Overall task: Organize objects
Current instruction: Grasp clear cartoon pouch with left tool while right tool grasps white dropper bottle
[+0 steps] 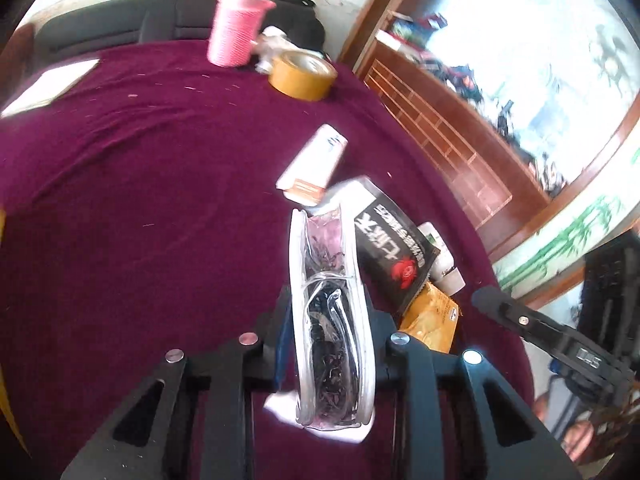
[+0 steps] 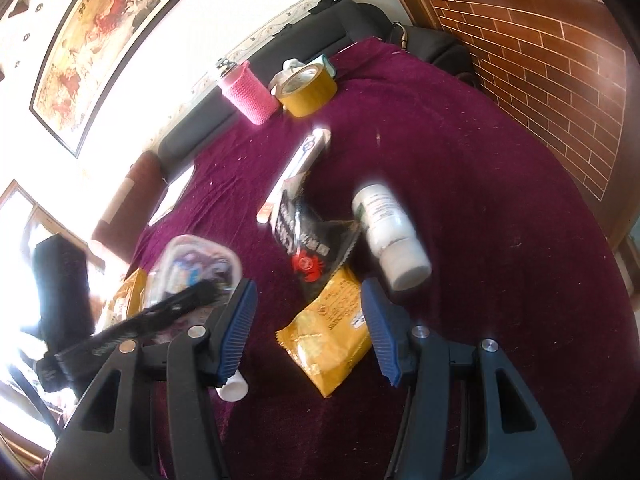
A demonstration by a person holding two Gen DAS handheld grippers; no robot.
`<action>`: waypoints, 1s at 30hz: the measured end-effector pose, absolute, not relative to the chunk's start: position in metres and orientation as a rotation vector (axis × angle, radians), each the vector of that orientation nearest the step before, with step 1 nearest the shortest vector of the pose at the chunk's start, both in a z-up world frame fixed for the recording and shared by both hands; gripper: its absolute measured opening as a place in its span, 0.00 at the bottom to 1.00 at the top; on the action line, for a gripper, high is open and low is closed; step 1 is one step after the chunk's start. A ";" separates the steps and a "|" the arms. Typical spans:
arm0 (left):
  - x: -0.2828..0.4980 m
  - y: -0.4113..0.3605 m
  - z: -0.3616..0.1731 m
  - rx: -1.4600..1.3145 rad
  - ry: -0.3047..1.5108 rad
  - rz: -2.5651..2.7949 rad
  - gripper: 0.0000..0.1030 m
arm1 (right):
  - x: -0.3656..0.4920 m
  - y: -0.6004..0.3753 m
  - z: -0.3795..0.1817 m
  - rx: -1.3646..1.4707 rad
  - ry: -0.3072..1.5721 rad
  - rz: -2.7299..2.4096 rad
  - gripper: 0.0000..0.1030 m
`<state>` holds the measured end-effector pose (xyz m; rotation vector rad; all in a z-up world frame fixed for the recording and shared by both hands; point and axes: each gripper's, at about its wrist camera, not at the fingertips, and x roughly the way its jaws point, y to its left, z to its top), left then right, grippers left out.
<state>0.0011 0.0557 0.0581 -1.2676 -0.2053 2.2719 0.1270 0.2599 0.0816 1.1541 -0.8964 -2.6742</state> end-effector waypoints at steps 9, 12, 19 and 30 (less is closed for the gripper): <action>0.038 -0.057 0.079 -1.205 -0.312 2.416 0.23 | 0.122 0.211 0.081 1.221 -0.746 -2.612 0.51; 0.051 -0.086 0.075 -1.214 -0.297 2.459 0.23 | 0.121 0.185 0.084 1.245 -0.627 -2.575 0.51; 0.063 -0.109 0.046 -1.292 -0.248 2.484 0.23 | 0.119 0.122 0.075 1.383 -0.251 -2.460 0.51; 0.063 -0.099 0.022 -1.352 -0.180 2.464 0.24 | 0.104 0.071 0.048 1.528 0.167 -2.469 0.37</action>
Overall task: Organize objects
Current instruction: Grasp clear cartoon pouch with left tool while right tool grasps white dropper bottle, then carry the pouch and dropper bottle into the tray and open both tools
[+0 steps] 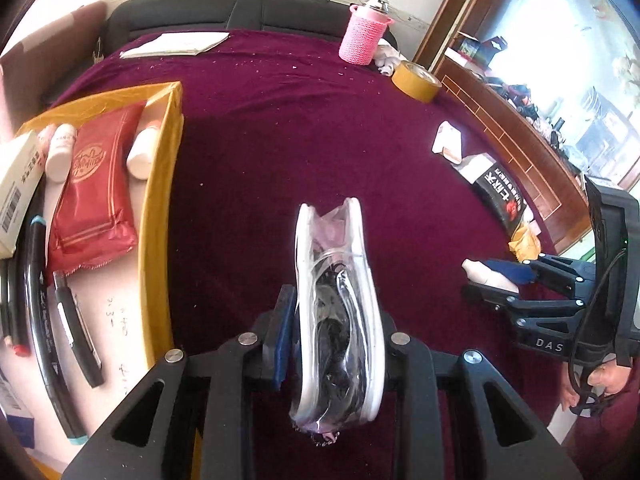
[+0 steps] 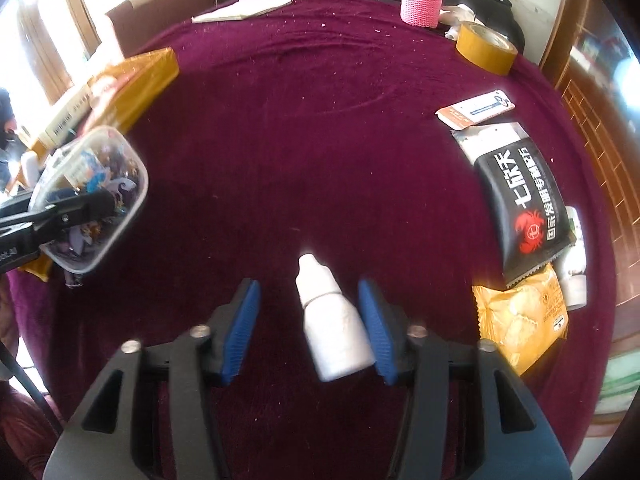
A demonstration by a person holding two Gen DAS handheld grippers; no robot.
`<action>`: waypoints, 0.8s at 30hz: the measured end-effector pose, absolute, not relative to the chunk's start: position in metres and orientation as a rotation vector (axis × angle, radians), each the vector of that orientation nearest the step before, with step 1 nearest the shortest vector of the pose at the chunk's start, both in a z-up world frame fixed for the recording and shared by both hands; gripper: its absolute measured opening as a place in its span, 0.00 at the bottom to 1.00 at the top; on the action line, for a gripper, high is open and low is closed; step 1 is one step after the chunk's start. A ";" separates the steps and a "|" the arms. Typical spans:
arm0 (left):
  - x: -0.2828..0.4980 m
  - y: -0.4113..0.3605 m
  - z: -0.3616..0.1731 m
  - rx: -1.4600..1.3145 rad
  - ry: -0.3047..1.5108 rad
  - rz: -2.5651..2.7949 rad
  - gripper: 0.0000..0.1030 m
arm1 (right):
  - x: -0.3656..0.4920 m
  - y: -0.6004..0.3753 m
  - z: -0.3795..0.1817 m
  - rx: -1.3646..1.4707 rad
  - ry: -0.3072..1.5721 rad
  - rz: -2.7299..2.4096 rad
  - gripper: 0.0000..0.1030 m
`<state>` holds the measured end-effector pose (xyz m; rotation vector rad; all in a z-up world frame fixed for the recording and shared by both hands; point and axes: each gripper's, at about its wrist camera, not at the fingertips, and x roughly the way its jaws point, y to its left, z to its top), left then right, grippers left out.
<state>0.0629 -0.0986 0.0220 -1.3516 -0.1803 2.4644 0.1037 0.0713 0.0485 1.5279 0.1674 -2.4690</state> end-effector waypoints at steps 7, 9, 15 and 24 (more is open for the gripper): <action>0.065 -0.100 0.020 -1.327 -0.193 2.485 0.23 | 0.106 0.074 0.052 1.551 0.118 -2.476 0.21; 0.069 -0.107 0.027 -1.306 -0.221 2.497 0.23 | 0.108 0.078 0.056 1.547 0.044 -2.467 0.21; 0.090 -0.141 0.064 -1.183 -0.317 2.541 0.23 | 0.112 0.071 0.083 1.465 -0.124 -2.399 0.01; 0.131 -0.231 0.114 -1.043 -0.420 2.689 0.23 | 0.111 0.025 0.100 1.420 0.101 -2.441 0.03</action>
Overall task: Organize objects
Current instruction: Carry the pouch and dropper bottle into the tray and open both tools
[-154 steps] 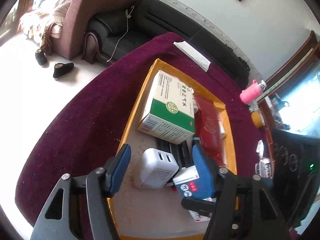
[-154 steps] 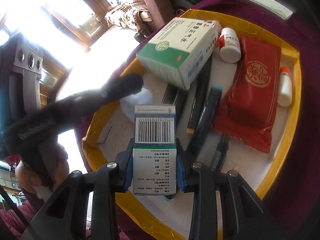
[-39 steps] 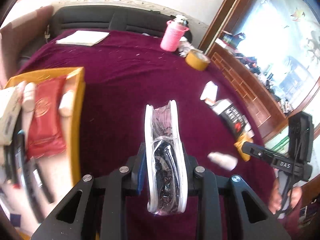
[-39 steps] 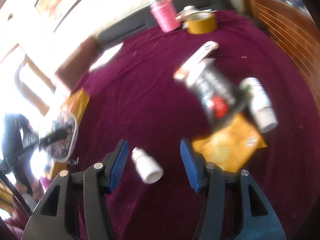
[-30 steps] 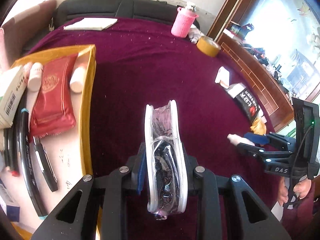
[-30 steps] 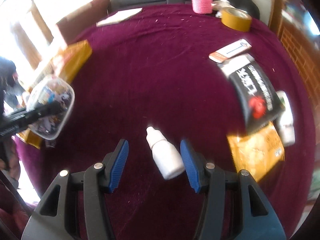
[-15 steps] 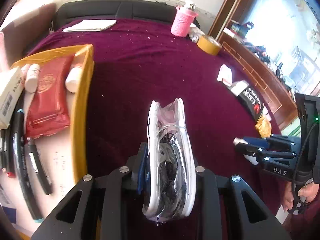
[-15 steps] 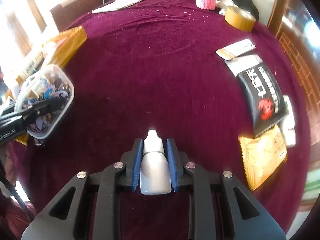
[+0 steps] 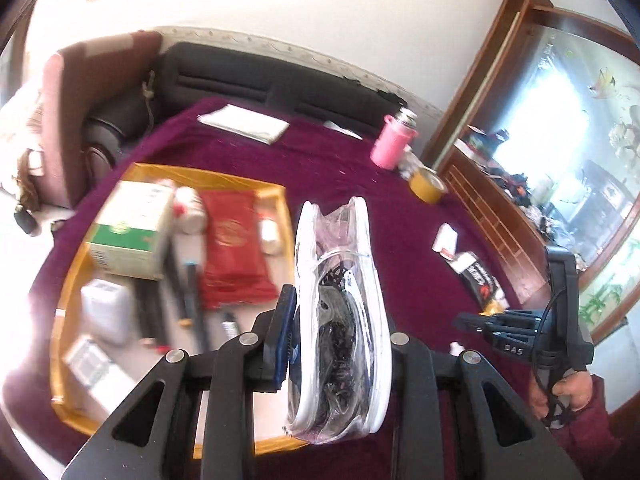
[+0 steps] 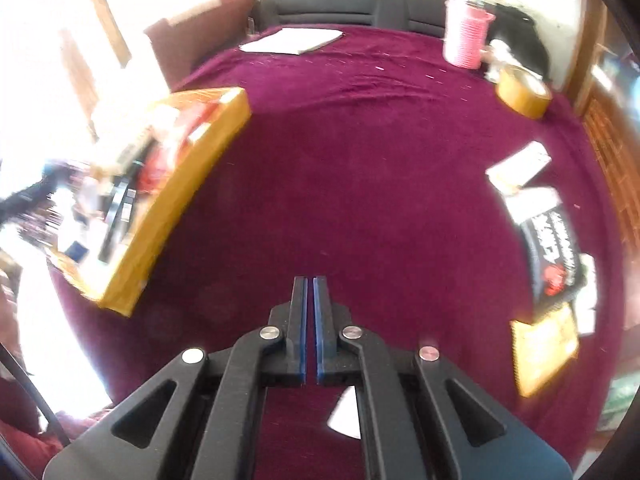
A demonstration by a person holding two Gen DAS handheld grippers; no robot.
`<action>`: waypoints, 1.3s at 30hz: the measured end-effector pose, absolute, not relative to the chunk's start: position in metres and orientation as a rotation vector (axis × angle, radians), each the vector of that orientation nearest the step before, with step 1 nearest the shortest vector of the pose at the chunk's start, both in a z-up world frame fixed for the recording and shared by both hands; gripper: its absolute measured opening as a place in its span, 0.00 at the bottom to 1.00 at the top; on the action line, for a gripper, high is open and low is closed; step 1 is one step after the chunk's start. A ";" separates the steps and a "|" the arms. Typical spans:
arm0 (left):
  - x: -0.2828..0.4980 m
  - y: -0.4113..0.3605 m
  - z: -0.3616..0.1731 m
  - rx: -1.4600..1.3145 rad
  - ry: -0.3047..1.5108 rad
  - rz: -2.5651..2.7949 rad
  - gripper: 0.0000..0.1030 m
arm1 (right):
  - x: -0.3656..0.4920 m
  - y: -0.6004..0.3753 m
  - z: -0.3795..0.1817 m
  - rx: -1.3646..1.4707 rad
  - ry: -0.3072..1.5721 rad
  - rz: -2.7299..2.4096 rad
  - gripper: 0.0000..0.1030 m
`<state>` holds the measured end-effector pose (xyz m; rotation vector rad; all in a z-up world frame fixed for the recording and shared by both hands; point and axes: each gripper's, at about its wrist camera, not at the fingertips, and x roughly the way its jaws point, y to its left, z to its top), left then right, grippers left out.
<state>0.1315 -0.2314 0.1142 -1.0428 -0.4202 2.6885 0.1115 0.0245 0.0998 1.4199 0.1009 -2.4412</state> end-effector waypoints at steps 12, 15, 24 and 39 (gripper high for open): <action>0.132 -0.280 0.057 -1.321 -0.378 2.750 0.23 | 0.136 0.058 0.063 1.590 -0.016 -2.496 0.14; 0.134 -0.277 0.054 -1.323 -0.372 2.752 0.23 | 0.138 0.055 0.062 1.613 0.023 -2.496 0.15; 0.132 -0.281 0.040 -1.367 -0.372 2.752 0.23 | 0.154 0.054 0.049 1.658 0.010 -2.497 0.24; 0.128 -0.289 0.033 -1.371 -0.379 2.772 0.23 | 0.133 -0.037 0.116 1.375 -0.144 -2.262 0.23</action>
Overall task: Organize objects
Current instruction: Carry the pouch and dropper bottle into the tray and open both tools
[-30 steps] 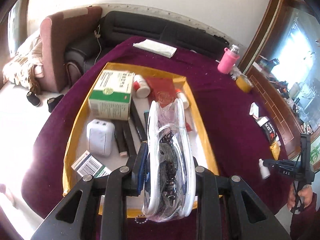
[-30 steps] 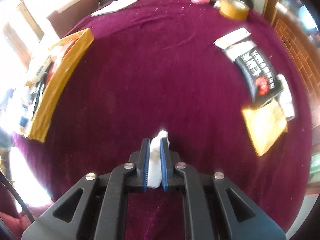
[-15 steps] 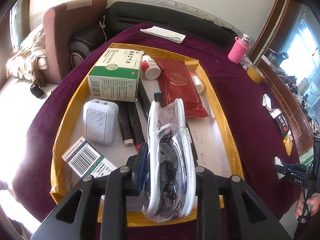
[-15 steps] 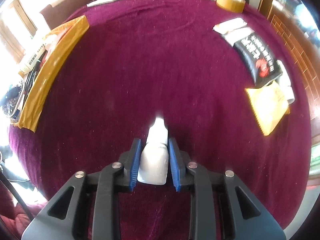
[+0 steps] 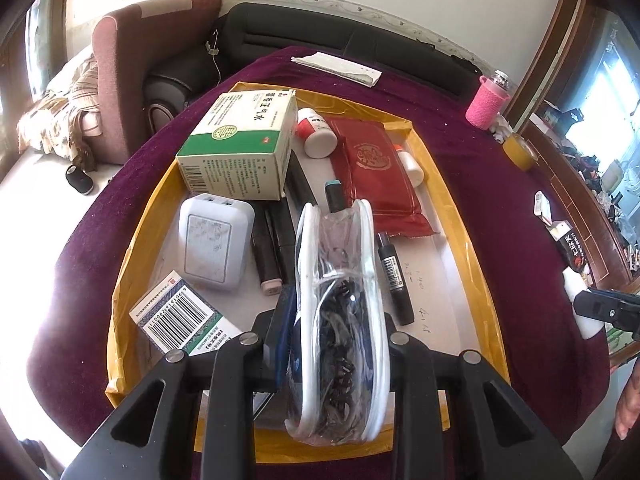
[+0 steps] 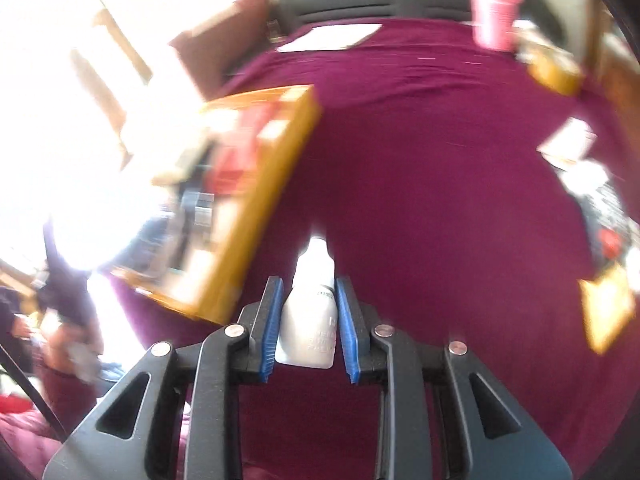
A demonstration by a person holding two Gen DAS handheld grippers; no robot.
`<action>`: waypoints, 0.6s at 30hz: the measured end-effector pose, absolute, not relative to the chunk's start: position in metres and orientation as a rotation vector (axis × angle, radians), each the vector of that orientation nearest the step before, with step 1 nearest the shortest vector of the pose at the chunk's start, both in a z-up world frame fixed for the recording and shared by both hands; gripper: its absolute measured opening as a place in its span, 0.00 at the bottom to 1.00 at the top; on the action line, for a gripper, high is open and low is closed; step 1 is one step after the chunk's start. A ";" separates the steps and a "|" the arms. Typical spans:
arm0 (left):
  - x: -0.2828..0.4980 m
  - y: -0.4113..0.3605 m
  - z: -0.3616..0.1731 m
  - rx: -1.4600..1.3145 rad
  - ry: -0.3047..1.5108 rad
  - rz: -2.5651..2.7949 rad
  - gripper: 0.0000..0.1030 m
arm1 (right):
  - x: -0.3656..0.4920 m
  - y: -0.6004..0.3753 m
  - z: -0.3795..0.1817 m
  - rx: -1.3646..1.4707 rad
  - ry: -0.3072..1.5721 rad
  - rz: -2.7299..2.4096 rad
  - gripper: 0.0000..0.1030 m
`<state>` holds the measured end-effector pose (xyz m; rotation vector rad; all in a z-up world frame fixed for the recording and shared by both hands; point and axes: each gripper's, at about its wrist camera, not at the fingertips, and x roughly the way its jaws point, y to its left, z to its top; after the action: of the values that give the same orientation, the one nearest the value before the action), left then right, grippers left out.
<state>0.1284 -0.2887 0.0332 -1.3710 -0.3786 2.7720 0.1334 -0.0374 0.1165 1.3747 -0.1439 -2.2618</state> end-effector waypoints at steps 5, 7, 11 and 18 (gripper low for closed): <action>0.125 -0.292 0.033 -1.362 -0.369 2.790 0.24 | 0.114 -0.116 0.108 1.377 -0.056 -2.123 0.24; 0.124 -0.292 0.034 -1.351 -0.370 2.795 0.24 | 0.107 -0.143 0.096 1.404 -0.013 -2.087 0.24; 0.126 -0.294 0.036 -1.326 -0.398 2.806 0.24 | 0.100 -0.173 0.083 1.417 0.102 -2.110 0.24; 0.136 -0.302 0.052 -1.259 -0.391 2.903 0.57 | 0.101 -0.190 0.074 1.430 0.185 -2.117 0.24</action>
<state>0.1357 -0.3016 0.0517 -1.2589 -0.3914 2.9026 0.1009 -0.1898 0.0740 1.4304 0.1850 -2.1169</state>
